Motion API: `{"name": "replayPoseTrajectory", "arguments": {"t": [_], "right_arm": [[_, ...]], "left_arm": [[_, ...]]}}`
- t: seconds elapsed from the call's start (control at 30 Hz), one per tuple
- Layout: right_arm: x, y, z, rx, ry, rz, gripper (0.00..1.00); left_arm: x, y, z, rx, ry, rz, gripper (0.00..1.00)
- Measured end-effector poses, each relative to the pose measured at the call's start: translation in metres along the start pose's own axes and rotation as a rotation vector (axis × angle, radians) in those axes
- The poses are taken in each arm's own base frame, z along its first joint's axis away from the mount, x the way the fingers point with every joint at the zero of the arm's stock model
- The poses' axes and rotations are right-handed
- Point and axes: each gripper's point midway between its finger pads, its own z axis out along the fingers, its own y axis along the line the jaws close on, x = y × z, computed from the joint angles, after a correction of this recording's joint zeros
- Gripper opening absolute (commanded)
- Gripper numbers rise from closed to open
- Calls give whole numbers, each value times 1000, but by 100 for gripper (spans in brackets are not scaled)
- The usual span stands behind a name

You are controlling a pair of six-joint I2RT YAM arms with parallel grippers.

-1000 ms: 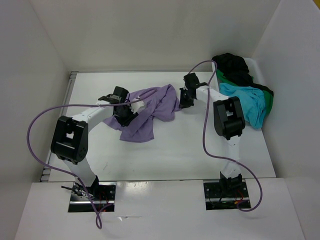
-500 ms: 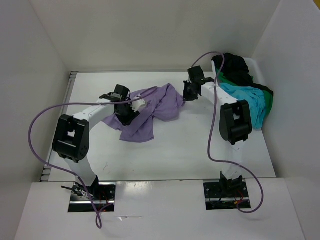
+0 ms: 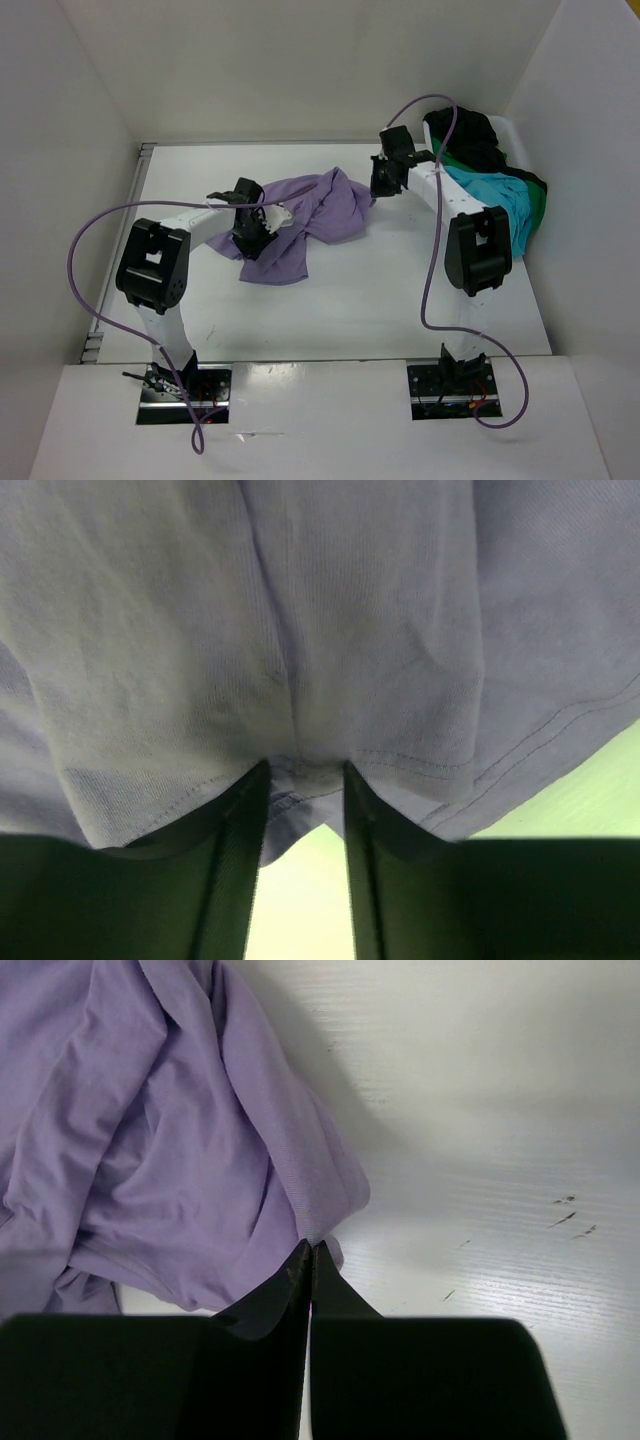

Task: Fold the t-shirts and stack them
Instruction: Flatten out the tshirt

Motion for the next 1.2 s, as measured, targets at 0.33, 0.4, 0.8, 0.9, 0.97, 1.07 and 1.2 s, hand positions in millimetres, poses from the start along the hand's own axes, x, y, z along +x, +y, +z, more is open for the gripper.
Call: {"name": "replayPoseTrajectory", "arguments": {"t": [0.33, 0.4, 0.8, 0.9, 0.97, 1.07, 1.2], "right_arm": [[-3, -5, -8, 27, -14, -18, 0], [-5, -5, -10, 29, -19, -20, 0], [-26, -14, -33, 78, -66, -38, 0], [-71, -19, -62, 81, -155, -19, 0], [-122, -24, -96, 80, -274, 3, 0], [-216, -28, -177, 68, -565, 35, 0], [-263, -29, -286, 53, -844, 54, 0]], "left_arm": [[1, -1, -1, 5, 6, -6, 10], [-2, -1, -2, 6, -2, -8, 5], [-18, 13, -20, -23, -40, -28, 0], [-60, 62, -66, -143, -161, -44, 0], [-89, 110, -115, -285, -269, -64, 0], [-119, 177, -218, -525, -439, -100, 0], [-131, 225, -378, -843, -671, -124, 0]]}}
